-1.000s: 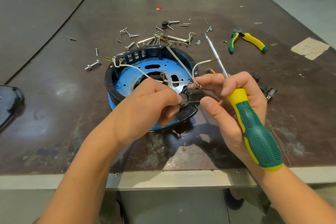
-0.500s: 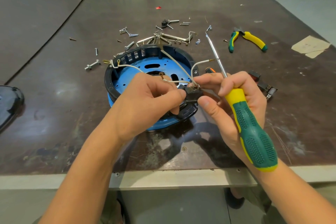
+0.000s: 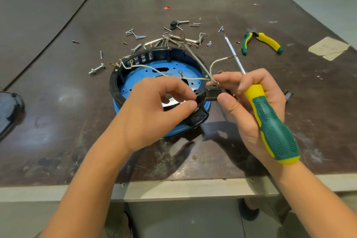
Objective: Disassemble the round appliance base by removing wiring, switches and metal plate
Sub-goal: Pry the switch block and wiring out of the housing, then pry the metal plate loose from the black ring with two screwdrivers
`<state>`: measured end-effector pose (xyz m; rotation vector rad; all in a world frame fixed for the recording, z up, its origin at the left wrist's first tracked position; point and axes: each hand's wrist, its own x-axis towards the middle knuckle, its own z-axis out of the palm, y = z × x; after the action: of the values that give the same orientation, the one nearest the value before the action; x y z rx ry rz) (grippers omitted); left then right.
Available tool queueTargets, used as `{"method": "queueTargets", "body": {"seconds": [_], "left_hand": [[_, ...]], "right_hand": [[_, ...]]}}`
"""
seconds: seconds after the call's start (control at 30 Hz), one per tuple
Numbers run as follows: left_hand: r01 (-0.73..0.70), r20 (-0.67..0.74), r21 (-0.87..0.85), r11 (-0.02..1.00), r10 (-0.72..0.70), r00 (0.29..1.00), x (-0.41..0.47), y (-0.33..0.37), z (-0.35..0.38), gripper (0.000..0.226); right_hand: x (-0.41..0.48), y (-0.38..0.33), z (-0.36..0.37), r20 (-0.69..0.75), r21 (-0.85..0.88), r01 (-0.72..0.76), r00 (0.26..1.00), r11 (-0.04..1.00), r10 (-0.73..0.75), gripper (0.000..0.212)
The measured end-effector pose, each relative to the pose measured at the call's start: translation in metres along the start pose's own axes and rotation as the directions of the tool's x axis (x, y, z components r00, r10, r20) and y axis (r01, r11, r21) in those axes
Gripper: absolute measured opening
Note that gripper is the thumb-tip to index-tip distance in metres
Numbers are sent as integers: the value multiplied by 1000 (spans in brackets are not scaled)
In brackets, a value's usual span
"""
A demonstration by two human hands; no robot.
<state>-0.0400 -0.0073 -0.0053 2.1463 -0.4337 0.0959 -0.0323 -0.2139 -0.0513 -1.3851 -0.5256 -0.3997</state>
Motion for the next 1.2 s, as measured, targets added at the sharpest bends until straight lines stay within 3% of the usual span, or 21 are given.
{"method": "queueTargets", "body": {"seconds": [0.23,0.37,0.57,0.83,0.9,1.03,1.2], "left_hand": [[-31,-42,317,948,47,998,-2,-8,15,19],[-20,-126,349,937,68,990,-1,-8,10,27],[120,-262,352,928,-26,965,1,-13,-5,38],[148,-263,404,903,-40,964,5,-28,-19,33],[119,-218,380,917,-36,975,5,-28,-19,32],[32,-103,415,909,12,995,3,-17,-1,39],[-32,-5,553,833,42,999,0,-5,24,46]], "right_hand": [[3,8,-18,2,-96,-54,998,994,55,34],[11,2,-32,-94,-21,-34,995,999,31,36],[28,-13,-58,-238,197,-25,969,980,73,35],[39,-12,-92,-369,259,-9,923,966,107,36],[40,-5,-96,-403,186,-35,909,982,109,36],[36,10,-97,-448,-187,-138,893,973,41,41],[33,26,-95,-341,-641,-276,938,716,56,40]]}}
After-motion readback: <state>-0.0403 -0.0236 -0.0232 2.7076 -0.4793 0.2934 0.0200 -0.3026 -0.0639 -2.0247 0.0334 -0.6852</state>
